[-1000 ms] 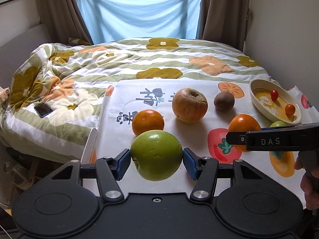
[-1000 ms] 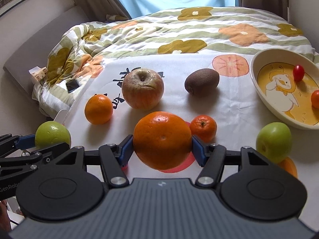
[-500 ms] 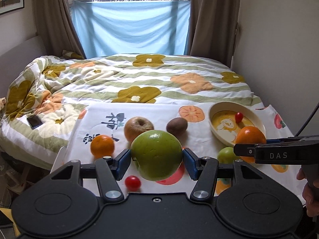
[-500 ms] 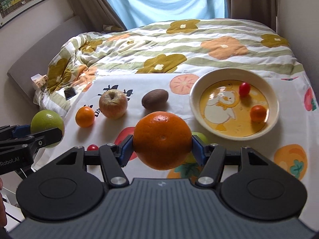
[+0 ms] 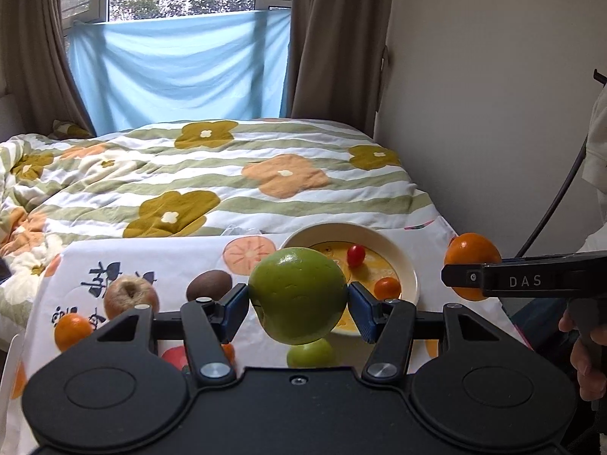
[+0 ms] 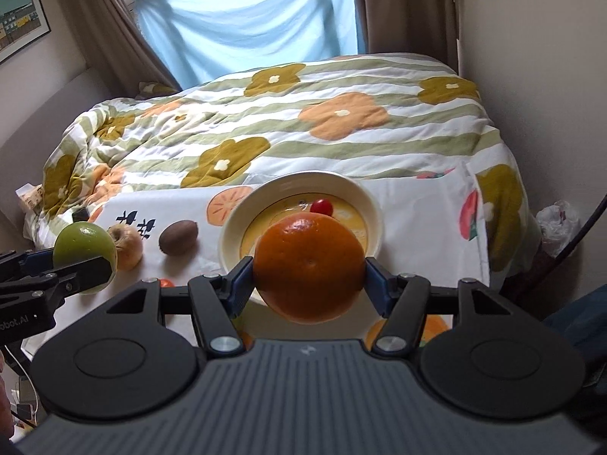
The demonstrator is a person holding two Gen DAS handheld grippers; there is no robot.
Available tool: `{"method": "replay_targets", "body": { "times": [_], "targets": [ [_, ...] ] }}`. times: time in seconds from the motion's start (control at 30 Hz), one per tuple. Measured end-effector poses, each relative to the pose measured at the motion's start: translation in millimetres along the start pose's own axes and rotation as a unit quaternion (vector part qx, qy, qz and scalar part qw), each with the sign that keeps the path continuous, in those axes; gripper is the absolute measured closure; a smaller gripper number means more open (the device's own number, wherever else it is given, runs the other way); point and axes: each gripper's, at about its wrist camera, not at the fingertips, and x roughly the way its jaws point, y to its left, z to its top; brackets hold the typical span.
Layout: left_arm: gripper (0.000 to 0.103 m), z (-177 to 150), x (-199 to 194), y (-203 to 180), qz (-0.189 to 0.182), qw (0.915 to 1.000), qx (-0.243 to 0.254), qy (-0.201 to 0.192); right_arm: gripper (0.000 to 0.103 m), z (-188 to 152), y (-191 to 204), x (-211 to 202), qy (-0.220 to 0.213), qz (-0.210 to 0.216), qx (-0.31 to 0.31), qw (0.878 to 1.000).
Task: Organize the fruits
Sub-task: 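Carry apple and orange to the duck bowl and release them inside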
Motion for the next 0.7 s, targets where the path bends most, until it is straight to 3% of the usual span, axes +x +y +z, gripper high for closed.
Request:
{"method": "replay_targets", "body": {
  "times": [0.33, 0.7],
  "targets": [
    [0.041, 38.5, 77.5, -18.5, -0.031, 0.9981, 0.052, 0.016, 0.027, 22.1, -21.6, 33.1, -0.001, -0.03, 0.049, 0.998],
    [0.042, 51.7, 181.8, -18.0, -0.055, 0.9867, 0.14, 0.062, 0.027, 41.4, -26.0, 89.3, 0.011, -0.053, 0.091, 0.994]
  ]
}}
